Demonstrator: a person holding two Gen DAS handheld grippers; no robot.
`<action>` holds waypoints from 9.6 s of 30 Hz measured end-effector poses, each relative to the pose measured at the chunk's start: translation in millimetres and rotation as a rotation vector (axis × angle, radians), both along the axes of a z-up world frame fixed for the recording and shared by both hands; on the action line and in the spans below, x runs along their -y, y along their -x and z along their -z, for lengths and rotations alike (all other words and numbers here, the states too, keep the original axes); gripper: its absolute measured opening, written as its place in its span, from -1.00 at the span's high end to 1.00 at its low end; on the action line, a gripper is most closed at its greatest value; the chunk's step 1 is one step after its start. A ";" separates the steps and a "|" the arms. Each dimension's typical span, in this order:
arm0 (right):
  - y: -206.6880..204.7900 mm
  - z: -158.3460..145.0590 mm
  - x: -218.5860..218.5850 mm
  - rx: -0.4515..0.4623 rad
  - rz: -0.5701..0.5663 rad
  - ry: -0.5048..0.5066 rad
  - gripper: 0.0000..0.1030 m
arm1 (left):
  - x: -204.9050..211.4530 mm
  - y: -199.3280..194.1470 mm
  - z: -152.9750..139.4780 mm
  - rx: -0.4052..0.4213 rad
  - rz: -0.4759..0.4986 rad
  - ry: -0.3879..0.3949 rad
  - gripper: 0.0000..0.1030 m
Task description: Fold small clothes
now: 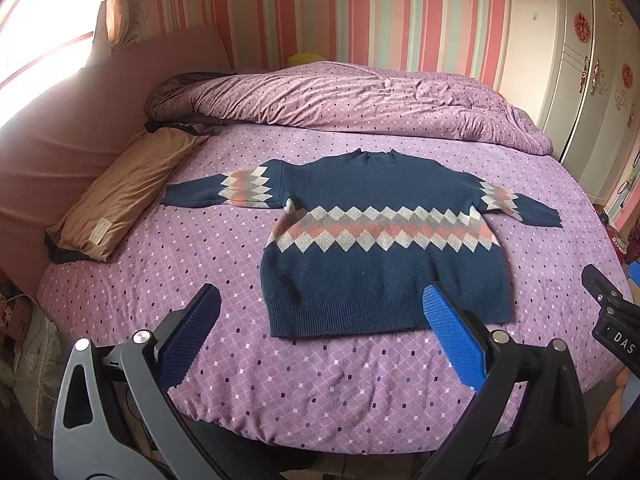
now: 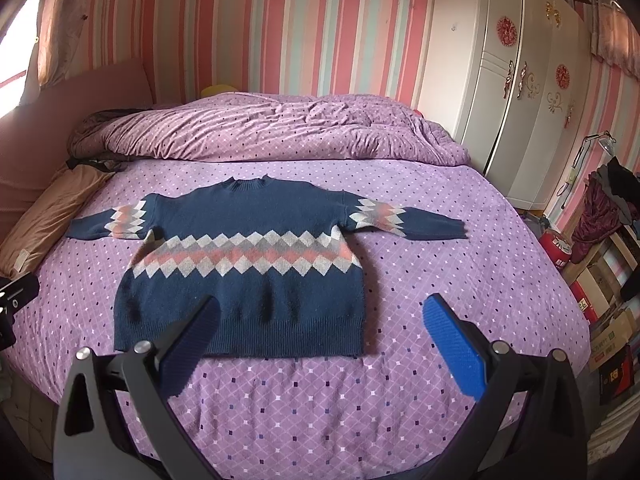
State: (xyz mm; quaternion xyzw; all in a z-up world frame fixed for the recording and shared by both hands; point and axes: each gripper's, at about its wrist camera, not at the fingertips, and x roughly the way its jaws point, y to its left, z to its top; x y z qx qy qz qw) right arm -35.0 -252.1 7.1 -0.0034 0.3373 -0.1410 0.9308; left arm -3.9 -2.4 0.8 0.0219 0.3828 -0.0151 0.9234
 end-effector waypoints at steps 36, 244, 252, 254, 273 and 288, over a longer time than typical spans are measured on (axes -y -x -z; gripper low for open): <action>3.2 -3.8 -1.1 0.002 -0.005 0.003 -0.97 | -1.9 -0.9 -6.2 0.005 -0.001 0.012 -0.94; -543.1 294.3 -113.0 -0.396 -0.213 -0.213 0.78 | -58.0 -490.1 157.0 -0.182 -0.075 -0.070 -0.94; -530.1 255.9 -97.6 -0.316 -0.254 -0.203 0.03 | -41.2 -494.7 160.7 -0.188 -0.061 -0.058 -0.94; -525.0 243.8 -88.5 -0.297 -0.254 -0.188 0.03 | -33.5 -495.7 162.1 -0.192 -0.050 -0.054 -0.94; -477.1 183.5 29.5 -0.217 -0.131 -0.089 0.03 | 42.1 -492.3 225.1 -0.305 0.049 0.031 -0.94; -461.5 198.1 52.8 -0.238 -0.104 -0.061 0.03 | 75.4 -517.7 298.5 -0.337 0.034 0.115 -0.17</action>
